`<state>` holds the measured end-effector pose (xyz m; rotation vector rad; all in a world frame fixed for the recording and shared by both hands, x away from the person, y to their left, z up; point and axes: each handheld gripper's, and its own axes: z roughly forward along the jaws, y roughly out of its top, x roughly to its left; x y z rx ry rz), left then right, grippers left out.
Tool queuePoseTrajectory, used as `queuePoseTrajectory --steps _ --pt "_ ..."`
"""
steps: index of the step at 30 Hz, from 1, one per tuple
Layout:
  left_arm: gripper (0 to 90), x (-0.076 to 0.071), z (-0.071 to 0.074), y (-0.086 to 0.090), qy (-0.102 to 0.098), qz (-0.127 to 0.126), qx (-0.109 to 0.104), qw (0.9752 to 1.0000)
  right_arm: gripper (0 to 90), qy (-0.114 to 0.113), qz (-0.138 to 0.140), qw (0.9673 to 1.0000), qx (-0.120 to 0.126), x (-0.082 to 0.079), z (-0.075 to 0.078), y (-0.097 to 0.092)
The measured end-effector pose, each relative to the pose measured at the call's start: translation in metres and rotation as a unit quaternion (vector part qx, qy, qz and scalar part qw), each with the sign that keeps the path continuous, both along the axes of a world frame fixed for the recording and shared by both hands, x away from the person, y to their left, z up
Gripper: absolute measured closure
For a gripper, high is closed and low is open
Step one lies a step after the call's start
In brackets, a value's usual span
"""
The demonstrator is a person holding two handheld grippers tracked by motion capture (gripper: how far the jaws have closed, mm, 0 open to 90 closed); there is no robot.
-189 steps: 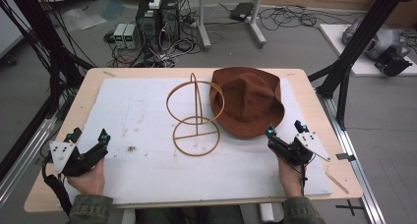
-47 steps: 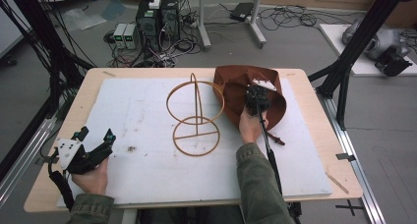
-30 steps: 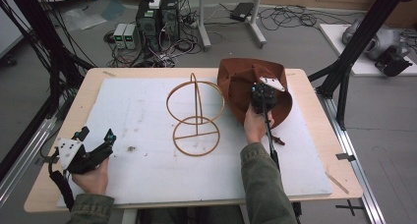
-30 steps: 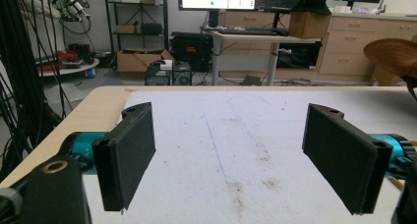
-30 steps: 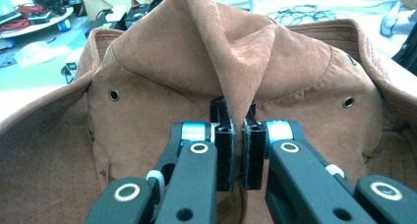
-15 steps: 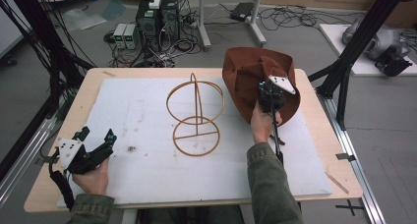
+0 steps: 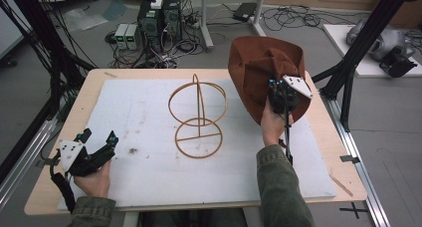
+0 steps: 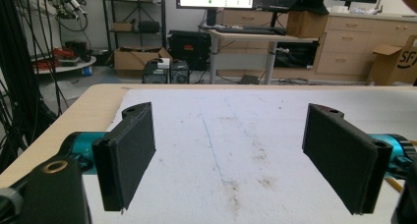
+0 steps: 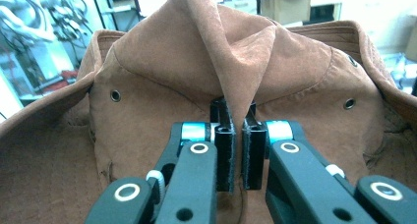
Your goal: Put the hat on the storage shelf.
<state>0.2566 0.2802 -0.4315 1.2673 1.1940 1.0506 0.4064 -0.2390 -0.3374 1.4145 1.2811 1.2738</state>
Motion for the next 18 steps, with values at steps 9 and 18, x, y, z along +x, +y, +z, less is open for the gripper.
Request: queuePoseTrajectory --steps 9,18 --pt "20.3 0.000 -0.001 0.001 0.001 0.003 -0.003 1.0000 87.3 -0.072 0.040 0.9966 0.006 -0.014 0.015 -0.007" --pt "20.3 0.001 -0.002 0.002 0.004 0.003 -0.006 1.0000 87.2 -0.113 0.062 0.9915 0.015 -0.025 0.031 -0.009"
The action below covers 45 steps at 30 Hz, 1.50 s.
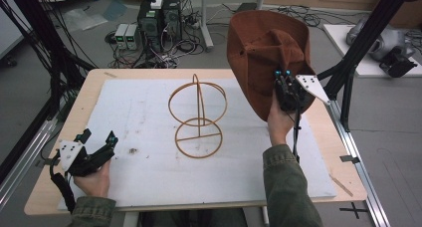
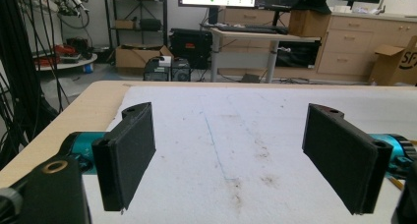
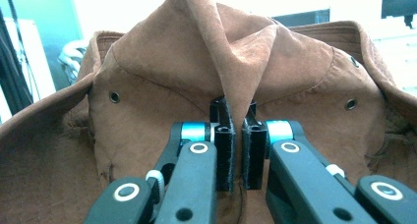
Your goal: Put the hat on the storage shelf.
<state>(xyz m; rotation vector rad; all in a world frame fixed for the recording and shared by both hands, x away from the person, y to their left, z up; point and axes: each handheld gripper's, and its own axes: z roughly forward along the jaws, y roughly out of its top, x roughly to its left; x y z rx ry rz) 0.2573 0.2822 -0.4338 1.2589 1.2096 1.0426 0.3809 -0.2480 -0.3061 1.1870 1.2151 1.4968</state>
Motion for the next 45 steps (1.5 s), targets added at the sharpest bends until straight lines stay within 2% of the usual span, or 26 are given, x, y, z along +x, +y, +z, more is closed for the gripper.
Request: queuePoseTrajectory --steps 7,10,16,20,21,22,23,24,26,27,28,29,30,32,34,36,37,38,39,42,43,44,45 --pt "20.3 0.000 0.000 0.000 -0.002 0.000 -0.002 1.0000 87.2 -0.023 0.024 0.9994 0.006 -0.007 0.011 0.003" --pt "20.3 0.000 0.000 0.000 -0.002 0.000 -0.001 1.0000 87.2 -0.035 0.043 0.9984 0.008 -0.011 0.017 0.005" --pt "20.3 0.000 0.001 -0.001 -0.003 -0.002 -0.006 1.0000 87.2 -0.039 0.065 0.9970 0.017 -0.015 0.024 0.008" --pt "20.3 0.000 0.001 -0.002 -0.003 -0.005 -0.003 1.0000 87.2 -0.042 0.095 0.9944 0.020 -0.018 0.029 0.014" --pt "20.3 0.000 0.001 -0.002 -0.003 -0.005 -0.003 1.0000 87.2 -0.042 0.095 0.9944 0.020 -0.018 0.029 0.014" --pt "20.3 0.000 0.001 -0.002 -0.003 -0.006 -0.004 1.0000 87.2 -0.041 0.116 0.9921 0.023 -0.019 0.031 0.017" --pt "20.3 0.000 0.001 -0.002 -0.003 -0.006 -0.003 1.0000 87.2 -0.041 0.116 0.9921 0.023 -0.019 0.031 0.017" --pt "20.3 0.000 0.001 -0.002 -0.003 -0.006 -0.004 1.0000 87.1 -0.039 0.128 0.9908 0.023 -0.020 0.032 0.018" --pt "20.3 0.000 0.001 -0.002 -0.003 -0.005 -0.004 1.0000 87.2 -0.036 0.161 0.9862 0.017 -0.020 0.035 0.022" --pt "20.3 0.000 0.001 -0.002 -0.004 -0.005 -0.007 1.0000 87.1 -0.035 0.170 0.9847 0.012 -0.021 0.037 0.024" --pt "20.3 0.000 0.001 -0.002 -0.004 -0.005 -0.007 1.0000 87.1 -0.035 0.170 0.9847 0.012 -0.021 0.037 0.024" --pt "20.3 0.001 0.000 -0.002 -0.001 -0.006 -0.005 1.0000 87.1 -0.030 0.197 0.9800 0.003 -0.022 0.040 0.028" --pt "20.3 0.001 0.000 -0.002 -0.001 -0.006 -0.005 1.0000 87.1 -0.029 0.206 0.9781 -0.002 -0.022 0.041 0.029" --pt "20.3 0.001 0.000 -0.003 -0.003 -0.007 -0.004 1.0000 87.1 -0.026 0.219 0.9753 -0.012 -0.024 0.044 0.033" --pt "20.3 0.001 0.001 -0.003 -0.003 -0.007 -0.004 1.0000 87.1 -0.027 0.233 0.9721 -0.012 -0.025 0.046 0.036" --pt "20.3 0.001 0.001 -0.003 -0.002 -0.008 -0.002 1.0000 87.1 -0.026 0.237 0.9710 -0.010 -0.026 0.048 0.037" --pt "20.3 0.001 0.001 -0.003 -0.002 -0.008 -0.002 1.0000 87.1 -0.027 0.252 0.9674 -0.007 -0.027 0.050 0.040" --pt "20.3 0.001 0.001 -0.003 -0.002 -0.008 -0.002 1.0000 87.1 -0.027 0.252 0.9674 -0.007 -0.027 0.050 0.040" --pt "20.3 0.001 0.001 -0.003 -0.002 -0.008 -0.002 1.0000 87.1 -0.027 0.265 0.9639 -0.006 -0.028 0.052 0.043" --pt "20.3 0.001 0.001 -0.003 -0.004 -0.007 -0.004 1.0000 87.1 -0.028 0.276 0.9607 -0.006 -0.029 0.053 0.045" --pt "20.3 0.001 0.001 -0.003 -0.004 -0.007 -0.004 1.0000 87.1 -0.027 0.284 0.9585 -0.004 -0.030 0.054 0.046" --pt "20.3 0.001 0.001 -0.003 -0.004 -0.007 -0.004 1.0000 87.1 -0.028 0.298 0.9543 -0.005 -0.031 0.056 0.048" --pt "20.3 0.001 0.001 -0.003 -0.003 -0.007 -0.004 1.0000 87.0 -0.029 0.302 0.9528 -0.006 -0.032 0.056 0.049"
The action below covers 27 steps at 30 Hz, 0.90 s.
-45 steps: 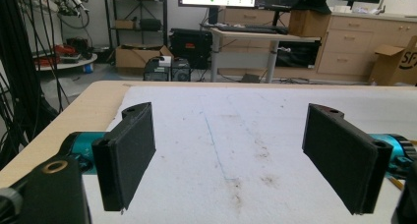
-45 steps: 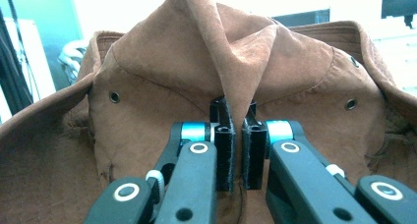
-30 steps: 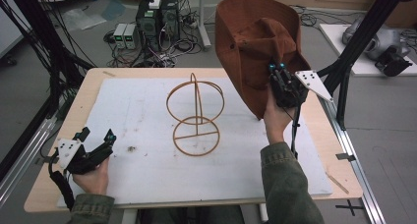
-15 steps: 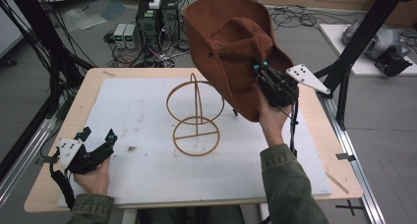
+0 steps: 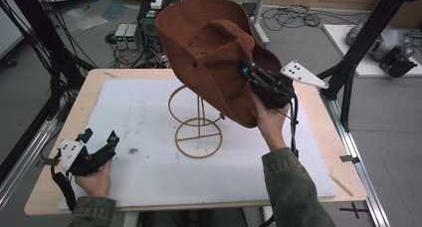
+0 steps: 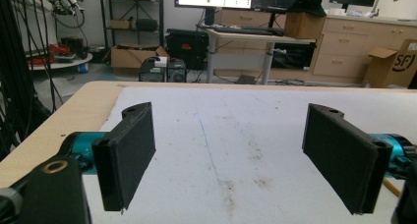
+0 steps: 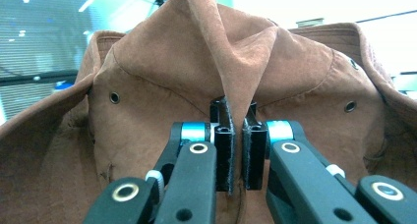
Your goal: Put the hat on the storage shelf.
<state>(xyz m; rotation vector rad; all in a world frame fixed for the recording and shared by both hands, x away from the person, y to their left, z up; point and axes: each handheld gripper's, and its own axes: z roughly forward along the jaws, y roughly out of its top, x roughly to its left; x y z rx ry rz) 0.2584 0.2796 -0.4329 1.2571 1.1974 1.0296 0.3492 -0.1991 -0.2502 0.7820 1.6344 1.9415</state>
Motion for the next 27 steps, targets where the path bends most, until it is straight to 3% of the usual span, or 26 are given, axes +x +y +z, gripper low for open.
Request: queuePoseTrajectory --steps 12,17,18,24,27 --pt "20.3 0.000 0.000 0.004 -0.001 0.006 -0.007 1.0000 86.9 -0.006 0.072 0.9972 0.016 -0.003 0.005 0.005" --pt "20.4 0.000 0.001 0.005 -0.001 0.006 -0.008 0.9999 86.9 0.006 0.091 0.9959 -0.001 -0.001 0.005 0.008" --pt "20.4 0.000 0.001 0.005 -0.001 0.006 -0.008 0.9999 86.9 0.009 0.097 0.9951 -0.017 -0.001 0.004 0.012" --pt "20.4 -0.001 0.001 0.006 -0.003 0.007 -0.011 0.9999 86.7 0.014 0.103 0.9935 -0.046 -0.001 0.000 0.021" --pt "20.4 -0.001 0.001 0.006 -0.001 0.007 -0.012 0.9999 86.7 0.018 0.104 0.9932 -0.049 -0.001 -0.003 0.022"
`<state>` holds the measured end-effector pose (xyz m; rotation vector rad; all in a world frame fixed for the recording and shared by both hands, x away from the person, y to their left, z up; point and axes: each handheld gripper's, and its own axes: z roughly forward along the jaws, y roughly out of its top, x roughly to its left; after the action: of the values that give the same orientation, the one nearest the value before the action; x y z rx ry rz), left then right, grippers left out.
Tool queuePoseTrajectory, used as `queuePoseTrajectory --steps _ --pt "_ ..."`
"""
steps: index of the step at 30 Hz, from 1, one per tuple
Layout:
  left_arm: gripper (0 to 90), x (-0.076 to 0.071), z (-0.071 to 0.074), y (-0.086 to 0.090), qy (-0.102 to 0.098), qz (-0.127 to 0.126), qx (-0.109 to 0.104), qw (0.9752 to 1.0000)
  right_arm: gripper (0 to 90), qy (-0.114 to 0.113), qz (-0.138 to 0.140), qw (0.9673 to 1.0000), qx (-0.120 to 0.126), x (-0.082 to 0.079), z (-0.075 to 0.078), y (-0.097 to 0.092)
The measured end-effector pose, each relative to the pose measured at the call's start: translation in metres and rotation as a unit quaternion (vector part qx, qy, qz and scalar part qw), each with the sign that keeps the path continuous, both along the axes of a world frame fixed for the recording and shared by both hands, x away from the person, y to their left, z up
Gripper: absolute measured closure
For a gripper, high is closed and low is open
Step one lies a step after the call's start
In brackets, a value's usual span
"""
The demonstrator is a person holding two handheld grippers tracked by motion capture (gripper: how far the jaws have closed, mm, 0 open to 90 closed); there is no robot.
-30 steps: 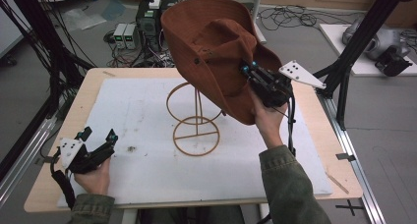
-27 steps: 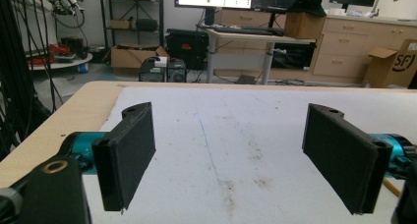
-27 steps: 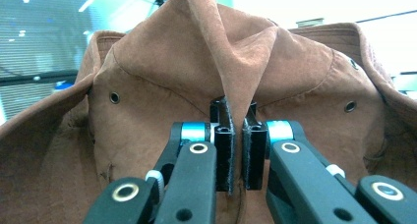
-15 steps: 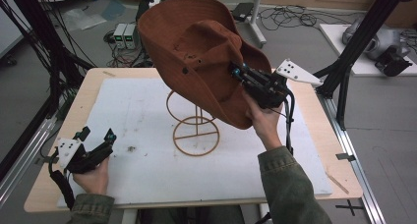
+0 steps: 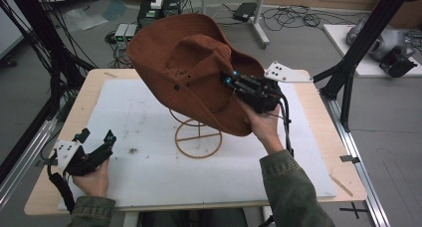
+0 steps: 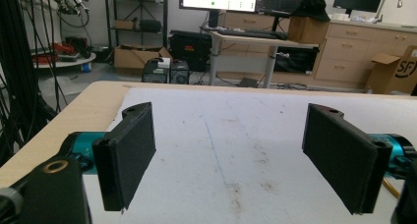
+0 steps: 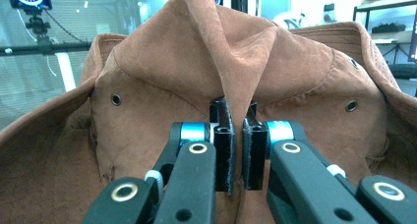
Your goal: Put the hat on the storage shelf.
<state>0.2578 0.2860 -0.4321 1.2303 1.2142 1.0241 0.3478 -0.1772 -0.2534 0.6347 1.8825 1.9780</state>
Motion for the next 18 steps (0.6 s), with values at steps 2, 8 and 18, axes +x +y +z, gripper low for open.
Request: queuePoseTrajectory --steps 2,8,18 --pt "20.4 0.000 0.000 0.000 -0.002 0.002 -0.005 1.0000 86.7 0.002 0.002 1.0000 -0.008 0.000 -0.005 0.002" --pt "20.4 0.000 0.000 0.002 0.000 0.001 -0.004 1.0000 86.7 -0.003 0.005 0.9994 -0.033 -0.002 -0.006 0.007" --pt "20.4 0.000 0.000 0.001 0.001 -0.001 -0.004 1.0000 86.6 0.006 0.011 0.9975 -0.070 -0.003 -0.008 0.013"
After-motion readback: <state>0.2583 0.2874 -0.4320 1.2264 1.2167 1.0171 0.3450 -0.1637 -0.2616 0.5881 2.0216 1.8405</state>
